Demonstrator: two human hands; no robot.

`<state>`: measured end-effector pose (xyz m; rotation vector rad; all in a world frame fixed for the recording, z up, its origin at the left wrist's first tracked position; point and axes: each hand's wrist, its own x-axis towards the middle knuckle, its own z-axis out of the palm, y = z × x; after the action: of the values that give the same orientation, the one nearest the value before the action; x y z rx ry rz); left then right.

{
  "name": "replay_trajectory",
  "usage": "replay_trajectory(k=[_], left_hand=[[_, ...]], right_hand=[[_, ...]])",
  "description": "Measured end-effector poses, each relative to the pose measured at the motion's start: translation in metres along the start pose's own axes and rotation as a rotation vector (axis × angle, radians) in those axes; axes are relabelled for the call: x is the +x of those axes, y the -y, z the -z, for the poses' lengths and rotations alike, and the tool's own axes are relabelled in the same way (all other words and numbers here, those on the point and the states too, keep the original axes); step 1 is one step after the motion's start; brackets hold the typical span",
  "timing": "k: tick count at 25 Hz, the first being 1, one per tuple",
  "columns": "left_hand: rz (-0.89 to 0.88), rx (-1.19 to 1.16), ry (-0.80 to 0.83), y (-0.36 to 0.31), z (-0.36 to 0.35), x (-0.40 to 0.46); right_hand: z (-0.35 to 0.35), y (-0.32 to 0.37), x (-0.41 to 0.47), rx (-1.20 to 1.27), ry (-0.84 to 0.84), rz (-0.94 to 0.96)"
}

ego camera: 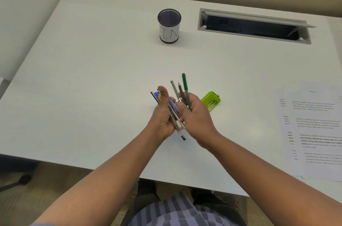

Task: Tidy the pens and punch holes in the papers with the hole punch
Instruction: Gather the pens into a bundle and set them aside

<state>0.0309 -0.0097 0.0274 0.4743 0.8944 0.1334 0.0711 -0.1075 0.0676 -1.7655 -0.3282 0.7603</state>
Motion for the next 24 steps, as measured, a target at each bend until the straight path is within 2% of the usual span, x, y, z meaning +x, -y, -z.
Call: replay_trajectory(k=[4,9,11,13,16,19,20,22,24], left_hand=[[-0.077,-0.082,0.084,0.007,-0.003,-0.004],[-0.107,-0.148,0.146,0.012,-0.007,-0.012],[-0.092,-0.132,0.108,0.012,-0.008,-0.014],[-0.053,-0.151,0.046,0.010,-0.008,-0.013],[0.028,-0.244,-0.039,0.000,-0.003,-0.011],[0.006,-0.301,-0.075,-0.010,0.003,-0.008],[-0.017,-0.328,-0.083,-0.015,0.004,-0.008],[-0.087,-0.359,-0.094,-0.026,0.004,-0.006],[-0.150,-0.345,-0.078,-0.034,0.003,-0.008]], right_hand=[[-0.006,0.000,-0.002,-0.408,0.038,0.137],[-0.016,0.002,-0.005,-0.832,0.052,0.115],[-0.019,0.004,-0.006,-0.932,0.070,0.105],[-0.020,0.005,-0.005,-0.931,0.137,0.135],[-0.018,0.008,-0.002,-0.796,0.209,0.233],[-0.011,0.006,0.000,-0.482,-0.018,0.306],[-0.010,0.004,0.000,-0.322,-0.119,0.265],[-0.010,-0.001,0.003,0.063,-0.246,0.044],[-0.015,-0.005,0.008,0.435,-0.249,-0.266]])
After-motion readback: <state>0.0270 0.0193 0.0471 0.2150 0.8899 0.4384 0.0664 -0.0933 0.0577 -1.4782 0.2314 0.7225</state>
